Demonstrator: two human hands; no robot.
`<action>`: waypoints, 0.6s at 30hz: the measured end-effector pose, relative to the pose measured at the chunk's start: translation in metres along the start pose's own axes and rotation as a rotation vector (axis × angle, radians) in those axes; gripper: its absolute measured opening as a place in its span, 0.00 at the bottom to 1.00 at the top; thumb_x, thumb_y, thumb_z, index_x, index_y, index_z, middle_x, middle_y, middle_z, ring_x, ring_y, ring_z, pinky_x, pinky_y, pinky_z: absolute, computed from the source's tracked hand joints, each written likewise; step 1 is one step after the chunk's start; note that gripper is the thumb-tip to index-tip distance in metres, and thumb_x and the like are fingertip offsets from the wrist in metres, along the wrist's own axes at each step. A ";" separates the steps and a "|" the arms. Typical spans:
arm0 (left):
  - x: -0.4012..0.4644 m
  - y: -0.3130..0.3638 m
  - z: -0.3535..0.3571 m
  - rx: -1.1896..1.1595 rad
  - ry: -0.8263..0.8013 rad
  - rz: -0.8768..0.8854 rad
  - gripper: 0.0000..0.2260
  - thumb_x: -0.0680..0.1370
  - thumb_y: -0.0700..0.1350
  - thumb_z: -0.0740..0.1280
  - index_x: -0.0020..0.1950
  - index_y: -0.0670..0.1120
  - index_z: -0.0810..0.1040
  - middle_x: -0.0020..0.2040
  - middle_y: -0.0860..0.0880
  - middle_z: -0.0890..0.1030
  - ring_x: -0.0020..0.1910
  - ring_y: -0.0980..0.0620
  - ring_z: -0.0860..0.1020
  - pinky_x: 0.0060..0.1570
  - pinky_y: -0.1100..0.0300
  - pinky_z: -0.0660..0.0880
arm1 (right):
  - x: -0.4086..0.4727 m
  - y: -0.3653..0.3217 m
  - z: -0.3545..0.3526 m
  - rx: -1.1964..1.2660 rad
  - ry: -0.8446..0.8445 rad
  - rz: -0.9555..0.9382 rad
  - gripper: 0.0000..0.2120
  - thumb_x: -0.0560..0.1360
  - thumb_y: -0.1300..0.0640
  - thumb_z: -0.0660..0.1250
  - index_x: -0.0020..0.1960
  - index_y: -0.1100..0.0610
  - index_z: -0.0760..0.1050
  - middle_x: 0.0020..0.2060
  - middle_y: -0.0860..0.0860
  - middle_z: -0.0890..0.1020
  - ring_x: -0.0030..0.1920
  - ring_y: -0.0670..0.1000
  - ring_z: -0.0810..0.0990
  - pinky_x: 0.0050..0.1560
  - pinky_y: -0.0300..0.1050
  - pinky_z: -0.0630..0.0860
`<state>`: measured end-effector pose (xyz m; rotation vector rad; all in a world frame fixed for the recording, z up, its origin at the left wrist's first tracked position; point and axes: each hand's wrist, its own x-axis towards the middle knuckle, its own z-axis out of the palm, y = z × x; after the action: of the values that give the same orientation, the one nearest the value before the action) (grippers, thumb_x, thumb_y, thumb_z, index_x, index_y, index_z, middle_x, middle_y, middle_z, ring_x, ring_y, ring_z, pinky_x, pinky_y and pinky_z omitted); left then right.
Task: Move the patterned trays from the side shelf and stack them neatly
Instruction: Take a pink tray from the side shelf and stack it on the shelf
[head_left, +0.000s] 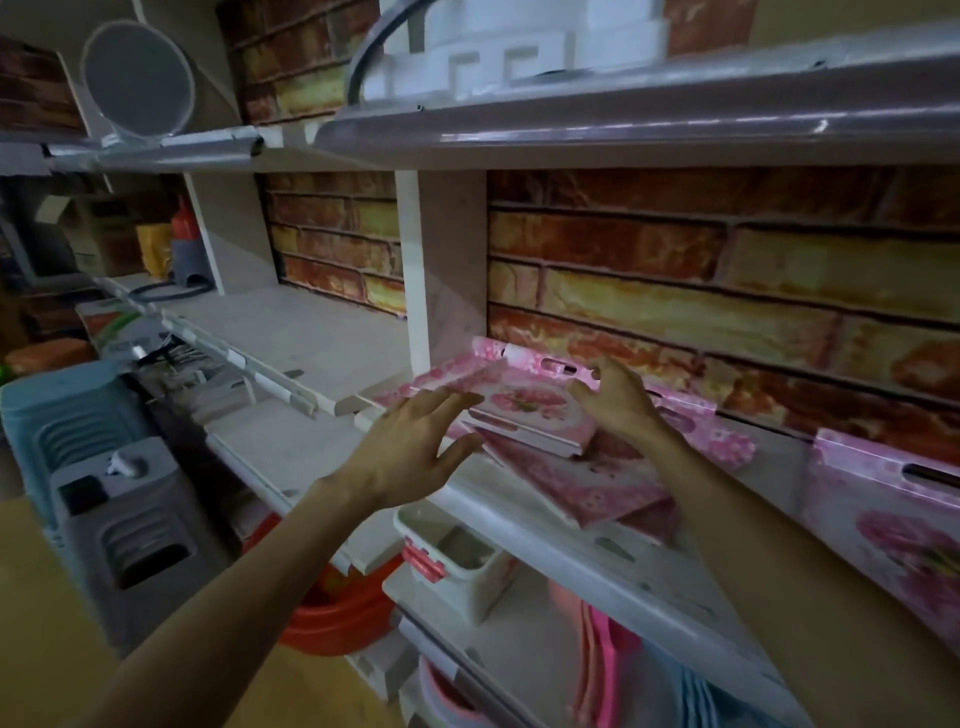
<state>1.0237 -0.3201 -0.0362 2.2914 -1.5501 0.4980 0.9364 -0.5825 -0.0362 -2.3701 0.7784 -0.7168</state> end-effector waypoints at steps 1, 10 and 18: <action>0.007 -0.006 0.006 0.006 -0.003 0.024 0.21 0.80 0.58 0.58 0.70 0.49 0.70 0.66 0.49 0.76 0.62 0.48 0.76 0.61 0.48 0.74 | 0.009 0.003 0.007 0.005 0.001 0.011 0.21 0.77 0.52 0.66 0.67 0.59 0.71 0.65 0.59 0.75 0.63 0.59 0.75 0.57 0.45 0.70; 0.069 -0.047 0.065 -0.017 -0.007 0.317 0.17 0.78 0.50 0.62 0.65 0.51 0.74 0.60 0.50 0.80 0.55 0.48 0.80 0.53 0.51 0.77 | 0.061 0.028 0.035 -0.099 -0.023 0.210 0.21 0.77 0.52 0.66 0.66 0.61 0.71 0.61 0.61 0.78 0.59 0.60 0.78 0.56 0.46 0.73; 0.112 -0.081 0.089 -0.007 0.080 0.683 0.12 0.75 0.48 0.61 0.53 0.54 0.82 0.46 0.55 0.85 0.40 0.55 0.84 0.30 0.61 0.76 | 0.071 0.031 0.041 -0.118 0.010 0.480 0.21 0.78 0.41 0.61 0.57 0.58 0.77 0.54 0.57 0.81 0.57 0.57 0.79 0.55 0.45 0.73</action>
<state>1.1474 -0.4236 -0.0691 1.6582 -2.2654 0.7285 0.9997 -0.6369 -0.0627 -2.1501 1.3617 -0.4884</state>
